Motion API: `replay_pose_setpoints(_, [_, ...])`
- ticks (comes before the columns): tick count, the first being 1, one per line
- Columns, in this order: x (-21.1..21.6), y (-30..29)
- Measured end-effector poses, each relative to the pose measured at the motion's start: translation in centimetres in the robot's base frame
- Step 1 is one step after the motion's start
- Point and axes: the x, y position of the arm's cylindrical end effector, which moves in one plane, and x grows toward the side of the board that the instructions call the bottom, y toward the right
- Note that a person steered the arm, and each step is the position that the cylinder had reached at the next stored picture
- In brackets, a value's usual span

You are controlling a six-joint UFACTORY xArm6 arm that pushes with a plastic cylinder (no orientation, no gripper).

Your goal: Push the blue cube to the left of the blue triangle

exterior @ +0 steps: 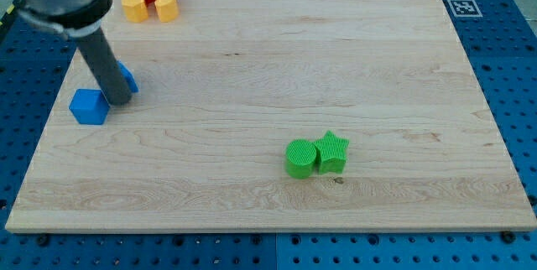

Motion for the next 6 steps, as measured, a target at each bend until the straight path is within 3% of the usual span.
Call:
replay_pose_setpoints(1, [2.4,2.5])
replay_pose_setpoints(3, [12.9,1.5])
replay_pose_setpoints(4, [12.5,-2.6])
replay_pose_setpoints(6, [1.9,-2.8])
